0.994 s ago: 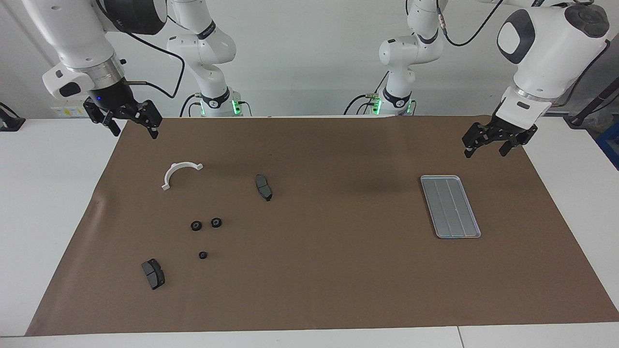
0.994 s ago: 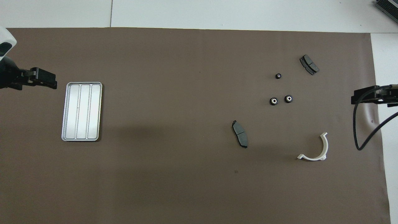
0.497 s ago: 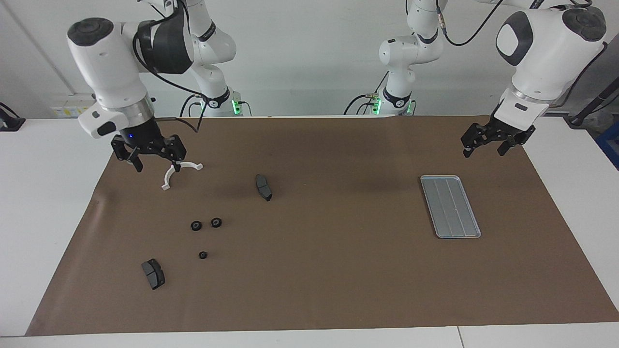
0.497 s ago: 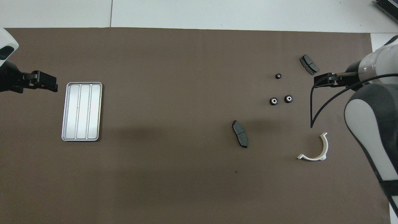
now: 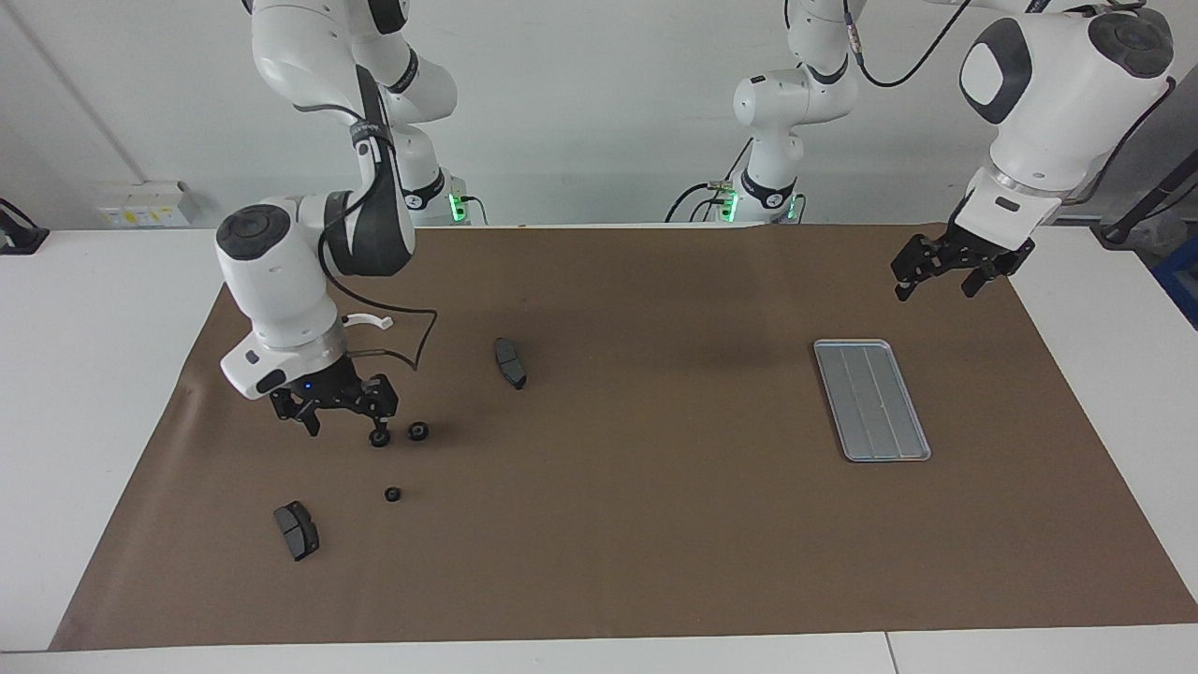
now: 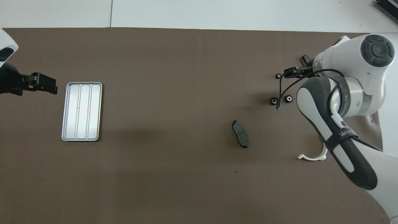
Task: Pick bearing gear from pile to tray
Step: 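Reach the right gripper to the black bearing farthest from the robot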
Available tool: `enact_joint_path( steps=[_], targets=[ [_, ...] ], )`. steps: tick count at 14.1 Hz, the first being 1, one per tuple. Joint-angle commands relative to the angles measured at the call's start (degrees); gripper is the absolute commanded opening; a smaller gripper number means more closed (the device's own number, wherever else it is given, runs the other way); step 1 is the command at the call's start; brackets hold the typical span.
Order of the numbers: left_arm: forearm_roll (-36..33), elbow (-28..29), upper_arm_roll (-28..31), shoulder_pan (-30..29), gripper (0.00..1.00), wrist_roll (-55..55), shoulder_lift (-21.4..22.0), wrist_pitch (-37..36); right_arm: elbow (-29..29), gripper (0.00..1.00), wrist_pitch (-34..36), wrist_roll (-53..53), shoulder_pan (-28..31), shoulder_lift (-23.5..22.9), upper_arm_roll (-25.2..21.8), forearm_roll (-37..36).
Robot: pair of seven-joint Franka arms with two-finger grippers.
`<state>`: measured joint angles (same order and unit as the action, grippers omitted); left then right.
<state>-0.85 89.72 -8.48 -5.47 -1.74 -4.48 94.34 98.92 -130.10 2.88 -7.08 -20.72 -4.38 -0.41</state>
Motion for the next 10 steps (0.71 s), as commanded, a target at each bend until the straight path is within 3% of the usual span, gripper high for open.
enact_joint_path(
  steps=[1, 6, 10],
  targets=[
    [-0.9, 1.3, 0.2, 1.3, 1.0, -2.8, 1.7, -0.1, -0.9, 1.0, -4.2, 1.0, 0.3, -2.9, 0.2, 0.9],
    [-0.4, 1.4, 0.1, 1.3, 1.0, -2.7, 1.9, 0.7, -1.5, 1.0, -13.6, 1.0, -0.6, -9.7, 0.9, 6.5],
    [-0.3, 2.4, 0.2, 1.3, 1.0, -3.4, 2.2, 2.1, -1.6, 1.0, -15.5, 1.0, -0.9, -11.7, 0.9, 6.6]
  ],
)
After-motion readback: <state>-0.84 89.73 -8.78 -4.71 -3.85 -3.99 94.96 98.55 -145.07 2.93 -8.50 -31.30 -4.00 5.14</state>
